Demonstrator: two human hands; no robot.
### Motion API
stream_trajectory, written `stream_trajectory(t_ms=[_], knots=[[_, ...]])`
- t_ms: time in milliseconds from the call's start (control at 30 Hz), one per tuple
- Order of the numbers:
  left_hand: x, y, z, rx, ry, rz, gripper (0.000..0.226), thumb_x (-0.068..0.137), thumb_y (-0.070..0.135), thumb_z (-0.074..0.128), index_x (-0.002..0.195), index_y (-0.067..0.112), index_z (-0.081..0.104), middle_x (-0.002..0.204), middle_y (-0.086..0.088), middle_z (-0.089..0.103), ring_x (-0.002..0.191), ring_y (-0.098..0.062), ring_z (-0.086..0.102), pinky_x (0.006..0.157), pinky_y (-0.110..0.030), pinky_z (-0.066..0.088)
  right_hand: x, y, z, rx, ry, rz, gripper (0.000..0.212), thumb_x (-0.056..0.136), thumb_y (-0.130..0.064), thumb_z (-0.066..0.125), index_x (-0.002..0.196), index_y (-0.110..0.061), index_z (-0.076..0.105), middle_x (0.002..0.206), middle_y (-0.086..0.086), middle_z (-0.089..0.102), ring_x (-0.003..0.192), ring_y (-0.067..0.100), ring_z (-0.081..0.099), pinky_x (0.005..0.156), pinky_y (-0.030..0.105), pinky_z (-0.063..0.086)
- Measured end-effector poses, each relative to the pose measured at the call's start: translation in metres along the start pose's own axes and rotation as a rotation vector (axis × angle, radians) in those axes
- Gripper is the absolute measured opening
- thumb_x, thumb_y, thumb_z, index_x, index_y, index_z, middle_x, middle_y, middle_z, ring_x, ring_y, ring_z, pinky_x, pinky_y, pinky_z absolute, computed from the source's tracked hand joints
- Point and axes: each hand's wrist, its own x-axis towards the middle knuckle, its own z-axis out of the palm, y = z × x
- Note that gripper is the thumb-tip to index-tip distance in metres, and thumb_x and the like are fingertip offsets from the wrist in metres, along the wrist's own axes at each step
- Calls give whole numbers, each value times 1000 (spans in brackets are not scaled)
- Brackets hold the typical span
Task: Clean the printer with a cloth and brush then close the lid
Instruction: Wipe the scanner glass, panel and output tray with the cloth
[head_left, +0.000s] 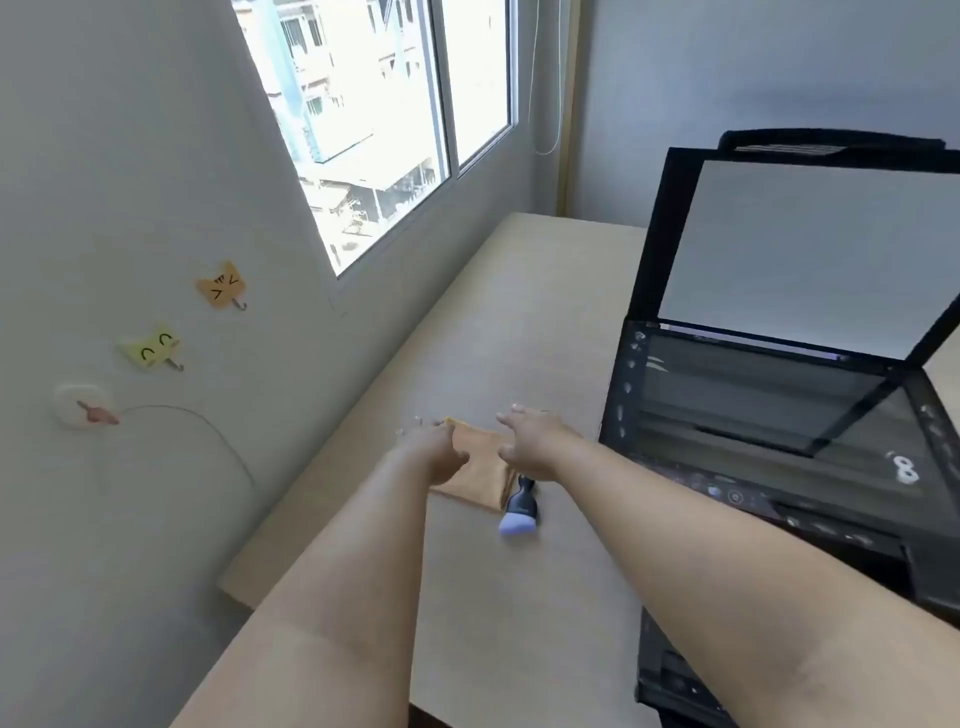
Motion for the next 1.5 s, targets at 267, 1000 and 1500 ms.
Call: stream_trajectory(t_ms=[267, 1000, 1500], knots=[[40, -32, 47, -164, -184, -32, 55, 93, 35, 50, 142, 12, 40, 146, -17, 42, 130, -33, 46, 104, -35, 38, 41, 5, 62, 331, -147, 290, 58, 90, -23, 47, 146, -19, 36, 154, 6, 33, 136, 27, 38, 107, 30, 35], [43, -45, 52, -996, -111, -350, 15, 74, 5, 61, 68, 19, 64, 69, -2, 58, 60, -15, 51, 58, -24, 41, 61, -4, 96, 660, 137, 476, 24, 77, -7, 56, 70, -22, 73, 84, 9, 67, 83, 25, 60, 65, 25, 50], [8, 0, -50, -1208, 323, 103, 6, 81, 27, 64, 82, 25, 70, 83, 0, 70, 73, -15, 60, 67, -31, 46, -22, -3, 5, 1534, 662, 140, 12, 84, -10, 66, 85, -21, 71, 89, 7, 63, 76, 20, 56, 72, 40, 46]])
